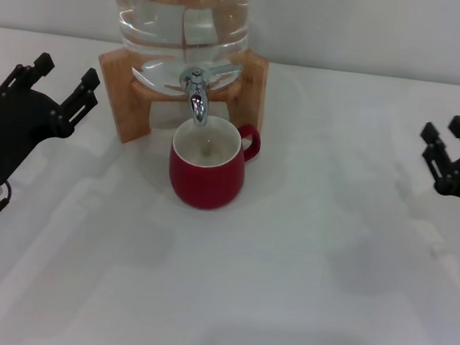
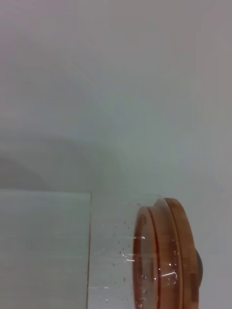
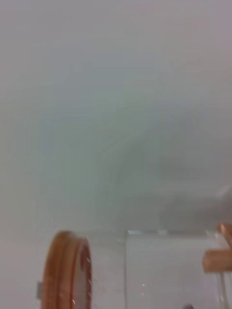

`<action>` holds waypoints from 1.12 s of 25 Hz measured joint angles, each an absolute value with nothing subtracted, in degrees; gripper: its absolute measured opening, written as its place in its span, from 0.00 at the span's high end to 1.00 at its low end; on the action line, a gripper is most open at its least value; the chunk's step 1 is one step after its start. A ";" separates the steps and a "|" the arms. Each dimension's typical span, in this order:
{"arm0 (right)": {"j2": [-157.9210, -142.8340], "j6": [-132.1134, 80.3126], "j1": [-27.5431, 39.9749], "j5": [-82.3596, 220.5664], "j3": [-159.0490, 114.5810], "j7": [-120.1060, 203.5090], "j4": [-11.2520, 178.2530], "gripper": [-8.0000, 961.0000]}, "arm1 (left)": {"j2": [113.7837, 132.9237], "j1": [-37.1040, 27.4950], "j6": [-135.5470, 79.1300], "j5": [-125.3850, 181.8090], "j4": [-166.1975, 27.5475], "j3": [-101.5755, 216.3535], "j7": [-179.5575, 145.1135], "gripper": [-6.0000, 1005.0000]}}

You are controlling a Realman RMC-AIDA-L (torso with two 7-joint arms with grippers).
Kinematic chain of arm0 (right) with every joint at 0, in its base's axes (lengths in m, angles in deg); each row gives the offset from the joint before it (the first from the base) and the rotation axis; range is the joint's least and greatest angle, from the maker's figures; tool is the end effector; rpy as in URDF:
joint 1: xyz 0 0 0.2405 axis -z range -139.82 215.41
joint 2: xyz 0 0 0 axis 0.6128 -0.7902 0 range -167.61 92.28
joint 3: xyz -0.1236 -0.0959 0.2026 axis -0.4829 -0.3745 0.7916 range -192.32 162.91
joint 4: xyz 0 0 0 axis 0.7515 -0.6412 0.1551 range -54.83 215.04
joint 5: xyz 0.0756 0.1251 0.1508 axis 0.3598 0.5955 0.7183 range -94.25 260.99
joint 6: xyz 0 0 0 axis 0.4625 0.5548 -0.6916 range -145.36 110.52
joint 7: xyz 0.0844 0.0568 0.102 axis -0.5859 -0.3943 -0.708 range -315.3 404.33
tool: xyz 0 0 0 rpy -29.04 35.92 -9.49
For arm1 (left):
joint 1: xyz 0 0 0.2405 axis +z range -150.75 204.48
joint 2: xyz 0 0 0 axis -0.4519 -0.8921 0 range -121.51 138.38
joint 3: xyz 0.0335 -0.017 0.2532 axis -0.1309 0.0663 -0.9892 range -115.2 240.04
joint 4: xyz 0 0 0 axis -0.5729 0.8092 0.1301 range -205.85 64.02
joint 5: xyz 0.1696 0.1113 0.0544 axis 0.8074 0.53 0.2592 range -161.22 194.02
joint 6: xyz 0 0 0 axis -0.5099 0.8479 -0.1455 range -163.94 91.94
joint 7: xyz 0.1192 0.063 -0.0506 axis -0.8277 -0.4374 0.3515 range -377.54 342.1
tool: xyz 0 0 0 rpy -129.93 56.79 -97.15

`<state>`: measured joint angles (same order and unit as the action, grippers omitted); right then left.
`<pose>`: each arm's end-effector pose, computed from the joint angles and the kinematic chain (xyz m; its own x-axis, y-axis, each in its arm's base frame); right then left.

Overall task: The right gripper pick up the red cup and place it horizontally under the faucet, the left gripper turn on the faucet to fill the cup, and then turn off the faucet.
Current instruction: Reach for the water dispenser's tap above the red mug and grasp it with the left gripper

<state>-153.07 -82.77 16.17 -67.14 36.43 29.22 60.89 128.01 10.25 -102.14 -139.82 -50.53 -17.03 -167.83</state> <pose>0.2971 0.3259 -0.0287 0.6790 0.0479 -0.7326 -0.6571 -0.4055 -0.6355 -0.3203 0.3175 -0.0017 0.6496 -0.0356 0.7594 0.6995 -0.3633 -0.6154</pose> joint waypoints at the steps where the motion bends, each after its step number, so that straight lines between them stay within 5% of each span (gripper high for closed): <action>1: -153.07 -83.13 16.46 -67.13 36.92 29.22 60.96 0.57 | 128.02 10.25 -102.18 -139.82 -50.53 -17.03 -167.84 0.25; 28: -153.06 -81.10 16.92 -67.10 38.09 28.43 62.45 0.56 | 127.67 10.40 -104.85 -137.79 -48.97 -21.63 -163.05 0.25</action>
